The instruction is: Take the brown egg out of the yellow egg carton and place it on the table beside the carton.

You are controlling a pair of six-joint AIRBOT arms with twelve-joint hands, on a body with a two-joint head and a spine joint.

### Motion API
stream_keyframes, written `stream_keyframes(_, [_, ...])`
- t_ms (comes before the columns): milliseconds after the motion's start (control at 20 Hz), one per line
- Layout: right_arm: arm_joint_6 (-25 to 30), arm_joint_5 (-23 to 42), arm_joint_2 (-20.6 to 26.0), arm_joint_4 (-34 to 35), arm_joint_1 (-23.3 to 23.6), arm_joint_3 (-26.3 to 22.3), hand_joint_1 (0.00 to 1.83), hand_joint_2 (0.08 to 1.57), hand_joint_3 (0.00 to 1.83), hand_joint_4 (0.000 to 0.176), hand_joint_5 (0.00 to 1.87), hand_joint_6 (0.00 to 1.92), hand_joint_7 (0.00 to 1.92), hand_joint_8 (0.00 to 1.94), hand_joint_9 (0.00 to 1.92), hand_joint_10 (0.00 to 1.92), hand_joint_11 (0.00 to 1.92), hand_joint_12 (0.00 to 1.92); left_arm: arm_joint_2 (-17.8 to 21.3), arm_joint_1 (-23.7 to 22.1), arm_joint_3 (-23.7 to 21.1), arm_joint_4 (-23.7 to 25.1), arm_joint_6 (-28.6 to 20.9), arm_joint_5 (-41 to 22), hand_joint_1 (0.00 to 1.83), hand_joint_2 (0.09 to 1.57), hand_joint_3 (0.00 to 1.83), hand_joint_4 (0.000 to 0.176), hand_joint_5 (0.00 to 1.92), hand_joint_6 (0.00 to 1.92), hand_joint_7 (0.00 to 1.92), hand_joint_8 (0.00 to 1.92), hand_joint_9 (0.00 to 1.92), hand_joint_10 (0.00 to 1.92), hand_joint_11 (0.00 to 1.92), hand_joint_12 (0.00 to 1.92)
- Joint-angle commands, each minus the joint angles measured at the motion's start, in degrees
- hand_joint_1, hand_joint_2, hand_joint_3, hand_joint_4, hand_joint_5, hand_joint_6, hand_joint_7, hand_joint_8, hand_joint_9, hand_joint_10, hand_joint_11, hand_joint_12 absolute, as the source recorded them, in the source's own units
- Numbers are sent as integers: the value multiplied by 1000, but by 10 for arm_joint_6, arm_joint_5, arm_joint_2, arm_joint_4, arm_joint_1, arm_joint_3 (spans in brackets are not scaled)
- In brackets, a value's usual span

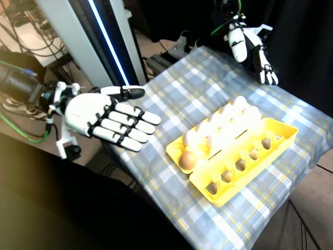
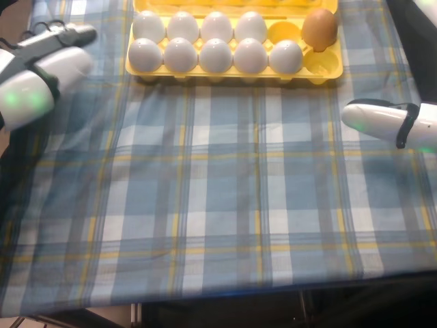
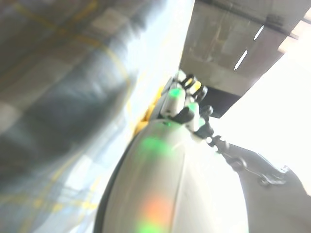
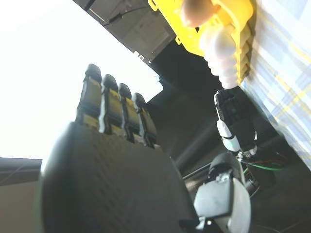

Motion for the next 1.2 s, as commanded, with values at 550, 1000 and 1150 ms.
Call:
stream_keyframes(550, [1, -74, -8, -41, 116, 77, 112, 1143, 4, 38, 264, 6, 452, 16, 277, 20, 22, 8, 3, 1, 1, 1, 0, -69, 129, 1273, 2, 0, 487, 0, 248, 0, 44, 0, 0, 0])
stream_keyframes(1000, [1, -245, -72, -89, 223, 179, 283, 1227, 2, 0, 553, 19, 556, 5, 401, 2, 61, 16, 0, 1, 2, 1, 0, -69, 129, 1279, 2, 5, 497, 3, 244, 1, 34, 0, 0, 0])
stream_keyframes(1150, [1, -272, -85, -90, 230, 195, 283, 1230, 3, 0, 575, 23, 572, 9, 413, 6, 64, 17, 0, 1, 2, 1, 0, -71, 127, 1276, 0, 3, 496, 2, 239, 0, 29, 0, 0, 0])
